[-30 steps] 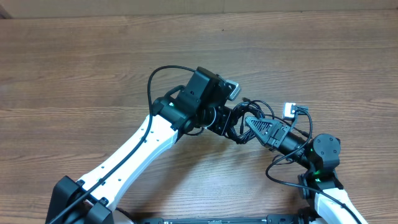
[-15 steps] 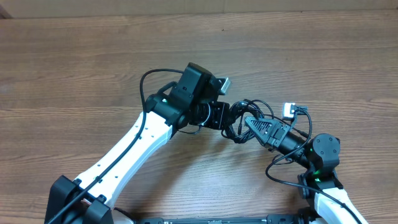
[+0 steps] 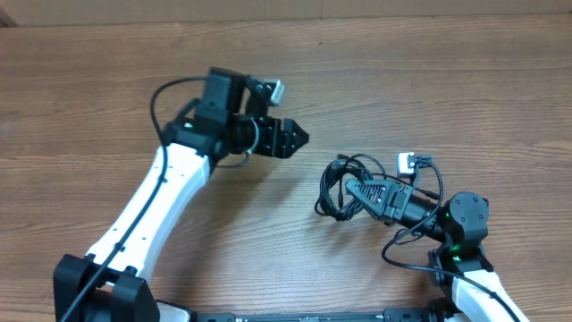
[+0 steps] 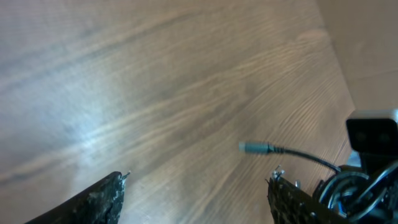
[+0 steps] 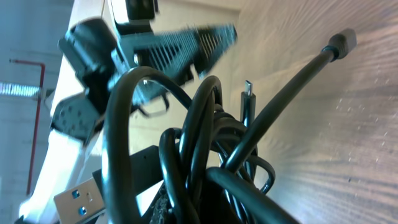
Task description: Untangle cables
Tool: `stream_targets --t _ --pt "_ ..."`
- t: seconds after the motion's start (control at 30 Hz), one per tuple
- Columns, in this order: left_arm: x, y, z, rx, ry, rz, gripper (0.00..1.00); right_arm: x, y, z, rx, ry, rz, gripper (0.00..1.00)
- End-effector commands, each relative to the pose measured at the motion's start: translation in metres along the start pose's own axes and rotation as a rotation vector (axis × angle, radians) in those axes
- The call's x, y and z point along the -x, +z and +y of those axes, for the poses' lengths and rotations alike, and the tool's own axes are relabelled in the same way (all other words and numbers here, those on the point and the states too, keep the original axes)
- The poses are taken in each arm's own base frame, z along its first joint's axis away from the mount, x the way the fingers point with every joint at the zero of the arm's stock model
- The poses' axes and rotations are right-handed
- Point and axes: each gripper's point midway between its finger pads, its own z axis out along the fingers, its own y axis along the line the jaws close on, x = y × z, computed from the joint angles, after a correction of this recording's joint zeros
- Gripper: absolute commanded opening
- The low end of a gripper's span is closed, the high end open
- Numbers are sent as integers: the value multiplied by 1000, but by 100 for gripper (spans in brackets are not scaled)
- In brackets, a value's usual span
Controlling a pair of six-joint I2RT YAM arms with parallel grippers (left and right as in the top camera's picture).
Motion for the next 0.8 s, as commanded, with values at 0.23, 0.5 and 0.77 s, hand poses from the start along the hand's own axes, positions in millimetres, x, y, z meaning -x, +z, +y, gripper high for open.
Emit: stream_targets --t 0.23,0.5,0.77 --pt "11 -41 -52 -373 363 -81 69 -18 0 10 27 106 119 4" --pt "-11 -30 -74 -424 396 -5 52 -6 1 9 19 199 49 4" --pt "-45 -16 -69 -345 323 138 49 11 1 7 16 245 -53 4"
